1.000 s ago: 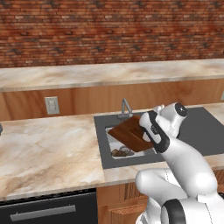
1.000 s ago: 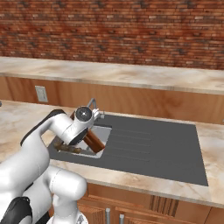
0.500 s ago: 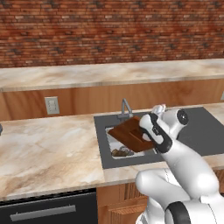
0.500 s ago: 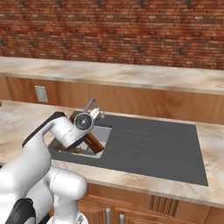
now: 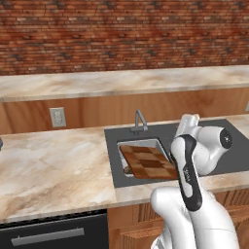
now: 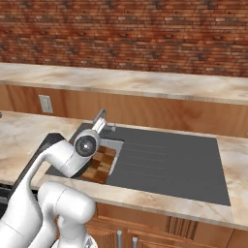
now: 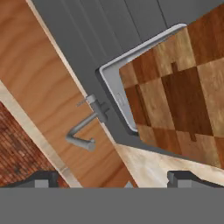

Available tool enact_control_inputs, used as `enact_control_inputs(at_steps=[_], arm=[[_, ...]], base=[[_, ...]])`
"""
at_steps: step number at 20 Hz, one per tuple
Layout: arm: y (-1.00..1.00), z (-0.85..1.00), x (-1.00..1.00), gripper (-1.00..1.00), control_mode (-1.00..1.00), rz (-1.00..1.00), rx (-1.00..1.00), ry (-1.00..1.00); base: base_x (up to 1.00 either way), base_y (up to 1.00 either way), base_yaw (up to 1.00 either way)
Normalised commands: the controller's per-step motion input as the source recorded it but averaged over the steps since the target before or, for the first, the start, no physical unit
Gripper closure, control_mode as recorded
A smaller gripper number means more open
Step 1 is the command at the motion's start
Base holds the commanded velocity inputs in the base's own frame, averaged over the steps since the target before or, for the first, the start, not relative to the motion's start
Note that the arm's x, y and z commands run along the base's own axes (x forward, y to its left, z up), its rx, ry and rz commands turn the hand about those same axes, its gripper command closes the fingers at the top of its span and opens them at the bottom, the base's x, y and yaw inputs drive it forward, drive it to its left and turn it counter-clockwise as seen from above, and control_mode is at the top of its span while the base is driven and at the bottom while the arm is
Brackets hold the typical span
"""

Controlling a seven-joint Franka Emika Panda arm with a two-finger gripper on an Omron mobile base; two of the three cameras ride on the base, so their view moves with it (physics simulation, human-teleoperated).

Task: Move the cutting board and knife to the sink. Then move spray from the cabinet to the counter.

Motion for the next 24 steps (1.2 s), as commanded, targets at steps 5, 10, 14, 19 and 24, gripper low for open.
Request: enact_control_inputs(at_steps=[5,10,14,19,24], arm=[[0.00,0.93,-0.86,-1.00,-1.00,0.00,0.00,-0.04],[0.00,1.00,-0.99,-1.00,-1.00,0.00,0.00,0.07],[0.00,0.72,-1.00,-1.00,-1.00,-0.01,0.00,0.25],[0.00,0.00,-0.51,-1.00,-1.00,-0.09,-0.01,0.07],[0.00,0.00,-0.04,-1.00,-1.00,0.00,0.00,0.00]], base=[[0.00,0.00,0.00],[0.00,0.00,0.00],[0.00,0.00,0.00],[0.00,0.00,0.00],[0.00,0.00,0.00]])
